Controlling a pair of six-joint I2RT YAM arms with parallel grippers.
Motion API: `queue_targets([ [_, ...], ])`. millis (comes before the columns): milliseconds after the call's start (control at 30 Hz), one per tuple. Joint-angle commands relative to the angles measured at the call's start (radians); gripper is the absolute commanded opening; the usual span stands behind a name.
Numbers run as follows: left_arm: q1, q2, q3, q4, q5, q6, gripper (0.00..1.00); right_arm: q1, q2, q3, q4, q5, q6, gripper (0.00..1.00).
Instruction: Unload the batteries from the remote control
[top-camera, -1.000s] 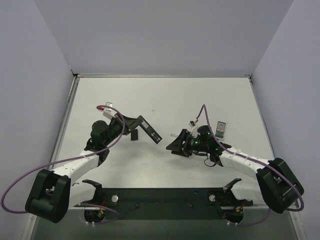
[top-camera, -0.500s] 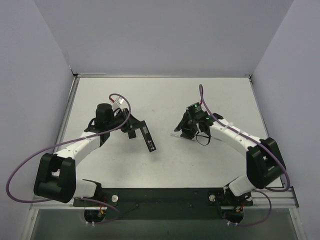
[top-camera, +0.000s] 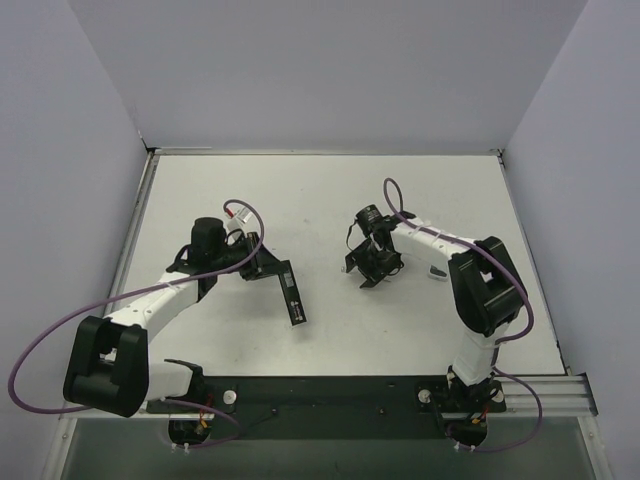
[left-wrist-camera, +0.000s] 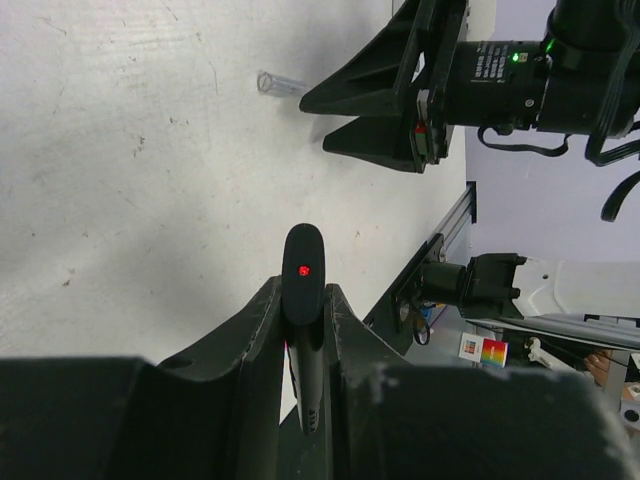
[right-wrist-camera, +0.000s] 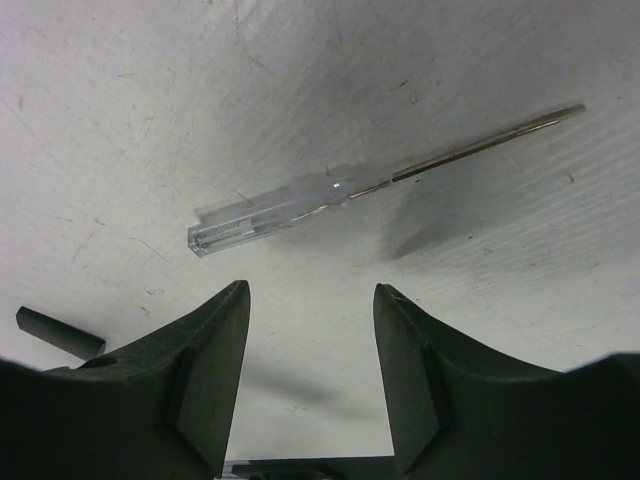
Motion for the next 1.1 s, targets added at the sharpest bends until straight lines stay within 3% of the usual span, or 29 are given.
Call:
queue_targets([
  [0, 0.007, -0.035, 0.002, 0.043, 0.046, 0.003, 0.0, -0.011, 0.002, 0.051, -0.079, 0.036, 0.066, 0.48],
  [400, 0.005, -0.032, -0.024, 0.087, 0.068, -0.025, 0.0, -0.034, 0.07, 0.117, -0.118, 0.045, 0.123, 0.48],
  [667, -0.002, -0.013, -0.001, 0.026, 0.039, 0.007, 0.0, -0.06, 0.103, 0.136, -0.145, 0.068, 0.134, 0.47],
  [1067, -0.076, 0.118, 0.029, 0.047, -0.052, -0.037, 0.0, -0.063, 0.137, 0.116, -0.158, 0.077, 0.121, 0.39],
])
